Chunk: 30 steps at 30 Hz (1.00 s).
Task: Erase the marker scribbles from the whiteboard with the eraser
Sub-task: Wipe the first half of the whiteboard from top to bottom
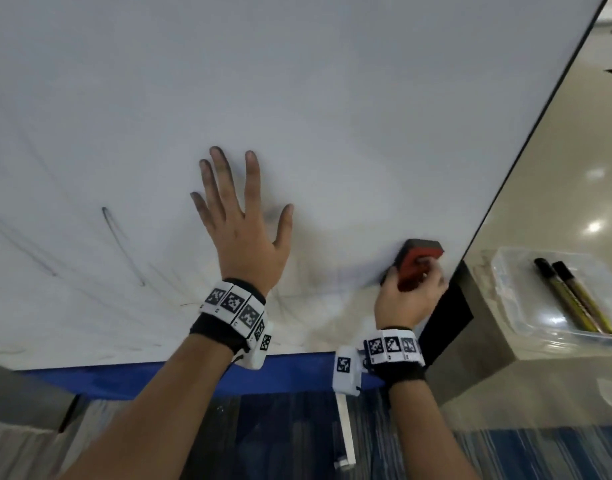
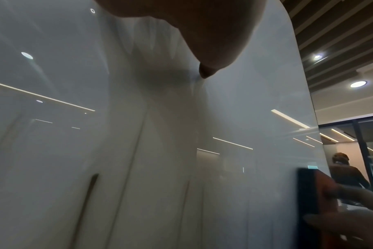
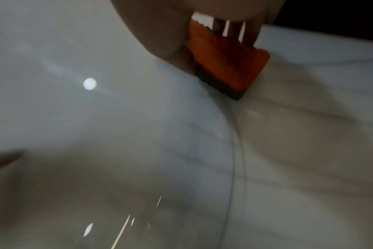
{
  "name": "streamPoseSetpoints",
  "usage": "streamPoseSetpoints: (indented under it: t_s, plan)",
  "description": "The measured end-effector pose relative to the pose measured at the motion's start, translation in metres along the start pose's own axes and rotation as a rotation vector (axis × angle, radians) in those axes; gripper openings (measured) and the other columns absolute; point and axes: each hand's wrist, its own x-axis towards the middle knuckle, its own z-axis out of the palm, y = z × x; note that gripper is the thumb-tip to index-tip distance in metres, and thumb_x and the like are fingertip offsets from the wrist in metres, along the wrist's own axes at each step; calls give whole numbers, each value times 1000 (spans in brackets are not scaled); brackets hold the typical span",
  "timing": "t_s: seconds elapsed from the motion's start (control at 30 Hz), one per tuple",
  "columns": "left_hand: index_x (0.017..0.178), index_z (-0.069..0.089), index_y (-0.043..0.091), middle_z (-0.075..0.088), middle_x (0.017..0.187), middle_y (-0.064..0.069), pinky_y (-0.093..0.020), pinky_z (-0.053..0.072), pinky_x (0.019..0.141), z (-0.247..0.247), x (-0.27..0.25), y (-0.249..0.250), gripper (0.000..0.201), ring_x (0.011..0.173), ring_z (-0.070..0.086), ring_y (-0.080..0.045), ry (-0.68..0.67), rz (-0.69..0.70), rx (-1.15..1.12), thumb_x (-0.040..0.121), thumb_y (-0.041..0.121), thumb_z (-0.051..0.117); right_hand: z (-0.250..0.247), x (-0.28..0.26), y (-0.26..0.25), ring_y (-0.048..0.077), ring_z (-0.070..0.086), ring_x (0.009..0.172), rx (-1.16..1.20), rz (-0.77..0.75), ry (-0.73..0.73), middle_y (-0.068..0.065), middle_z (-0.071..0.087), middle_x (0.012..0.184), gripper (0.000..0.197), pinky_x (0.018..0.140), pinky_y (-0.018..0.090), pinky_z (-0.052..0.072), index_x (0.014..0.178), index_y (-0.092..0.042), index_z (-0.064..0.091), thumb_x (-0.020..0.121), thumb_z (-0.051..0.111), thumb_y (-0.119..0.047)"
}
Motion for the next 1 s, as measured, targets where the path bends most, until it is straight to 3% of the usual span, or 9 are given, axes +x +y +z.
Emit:
streamPoseSetpoints:
  t_s: [0.13, 0.2, 0.3, 0.37, 0.43, 0.6, 0.73, 0.83, 1.0]
  plan:
    - [162, 12, 18, 2, 167, -23, -64, 10, 123, 5, -3, 2, 79, 156, -1, -41, -1, -2, -21, 101, 51, 52, 15, -55, -12, 31, 50, 105, -99, -331, -295, 17, 51, 121, 36, 91, 31, 41, 108, -12, 65, 76, 76, 0]
    - [162, 12, 19, 2, 167, -24, -64, 10, 123, 7, -3, 0, 79, 156, 0, -41, 9, 12, -24, 101, 51, 51, 10, -44, 3, 31, 49, 104, -157, -407, -328, 18, 51, 121, 34, 90, 33, 41, 107, -12, 65, 76, 76, -1]
    - [161, 16, 18, 5, 166, -25, -62, 9, 124, 11, -7, -8, 76, 155, 3, -42, 13, 45, -9, 102, 50, 52, -8, -11, 51, 37, 55, 103, -135, -119, -174, 22, 52, 117, 44, 92, 40, 48, 114, -10, 58, 75, 78, -6]
    - [160, 21, 16, 9, 165, -27, -63, 10, 123, 15, -10, -14, 74, 155, 6, -44, 11, 86, 18, 102, 50, 52, -18, -1, 76, 42, 56, 104, -106, 119, -79, 24, 51, 118, 50, 96, 54, 50, 119, -11, 51, 76, 76, -14]
    - [159, 24, 15, 13, 164, -29, -64, 12, 122, 18, -12, -21, 73, 153, 10, -46, 11, 123, 49, 102, 50, 52, -18, -1, 83, 42, 55, 108, -89, 216, -53, 26, 50, 121, 51, 96, 61, 48, 121, -5, 48, 77, 74, -11]
    - [159, 23, 14, 13, 163, -31, -64, 10, 123, 23, -16, -18, 73, 153, 9, -47, 18, 111, 31, 102, 47, 53, 7, -18, 30, 35, 51, 108, -48, -44, -143, 20, 50, 121, 48, 94, 42, 45, 119, -5, 52, 79, 77, -12]
    - [159, 20, 14, 13, 163, -31, -63, 10, 123, 26, -20, -14, 75, 153, 9, -47, 25, 91, 7, 101, 47, 54, 10, -21, 49, 35, 48, 111, -63, -98, -114, 24, 49, 125, 44, 95, 41, 41, 120, -1, 54, 82, 76, -8]
    - [159, 20, 15, 14, 162, -33, -64, 10, 123, 29, -21, -22, 75, 152, 10, -49, 16, 127, 31, 101, 47, 55, 0, -10, 105, 41, 51, 113, -26, 51, -44, 28, 47, 125, 48, 101, 45, 43, 126, 4, 49, 84, 70, -6]
    - [156, 23, 11, 17, 158, -40, -68, 9, 121, 37, -23, -32, 74, 149, 14, -55, 21, 187, 77, 101, 47, 56, -6, -1, 184, 41, 51, 128, -17, 491, 59, 32, 48, 140, 52, 106, 31, 38, 137, 12, 43, 88, 62, 10]
